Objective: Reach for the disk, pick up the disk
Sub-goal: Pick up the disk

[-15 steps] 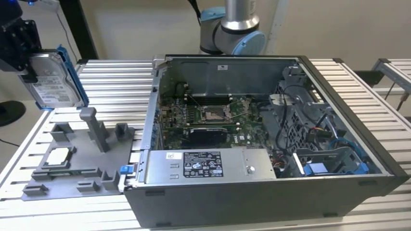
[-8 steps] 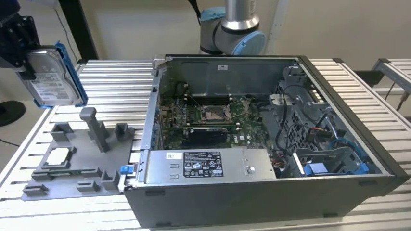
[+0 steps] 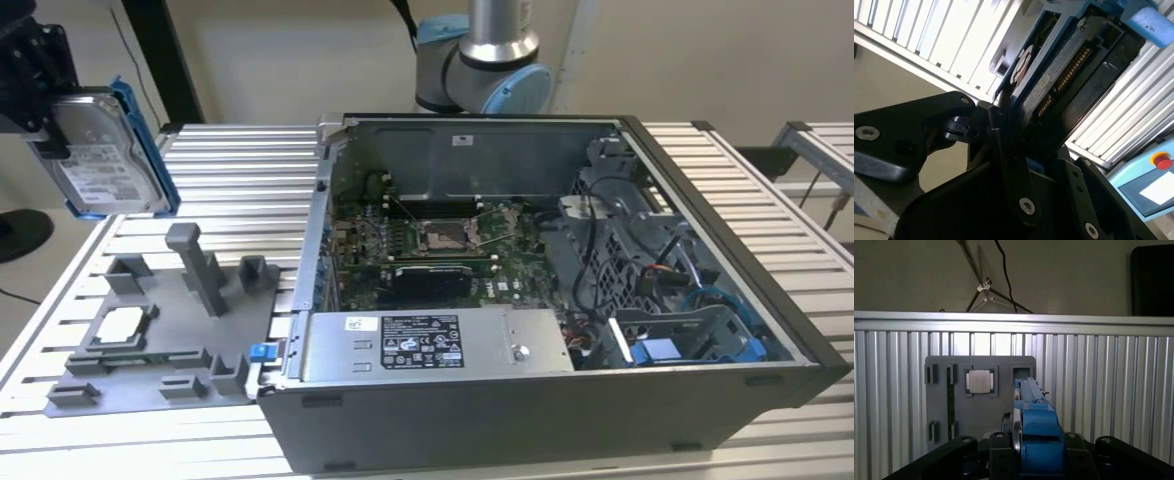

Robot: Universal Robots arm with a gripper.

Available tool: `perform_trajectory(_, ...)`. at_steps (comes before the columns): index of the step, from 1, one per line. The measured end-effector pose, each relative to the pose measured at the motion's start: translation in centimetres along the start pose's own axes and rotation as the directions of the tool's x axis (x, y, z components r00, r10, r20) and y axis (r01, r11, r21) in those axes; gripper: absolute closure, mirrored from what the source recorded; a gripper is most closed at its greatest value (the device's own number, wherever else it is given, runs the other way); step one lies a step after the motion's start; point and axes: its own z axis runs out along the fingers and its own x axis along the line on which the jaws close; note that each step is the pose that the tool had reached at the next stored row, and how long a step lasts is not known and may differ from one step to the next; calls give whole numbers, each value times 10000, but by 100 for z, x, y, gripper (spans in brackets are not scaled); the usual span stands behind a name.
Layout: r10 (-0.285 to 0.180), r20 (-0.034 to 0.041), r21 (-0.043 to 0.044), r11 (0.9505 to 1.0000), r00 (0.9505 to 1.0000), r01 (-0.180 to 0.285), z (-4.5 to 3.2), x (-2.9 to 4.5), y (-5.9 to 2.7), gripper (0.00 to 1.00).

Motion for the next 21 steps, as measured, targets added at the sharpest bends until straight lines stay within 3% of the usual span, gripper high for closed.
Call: perform_trajectory(21,-1,-1,-1,10000,10000,1,-180,-5,4,100)
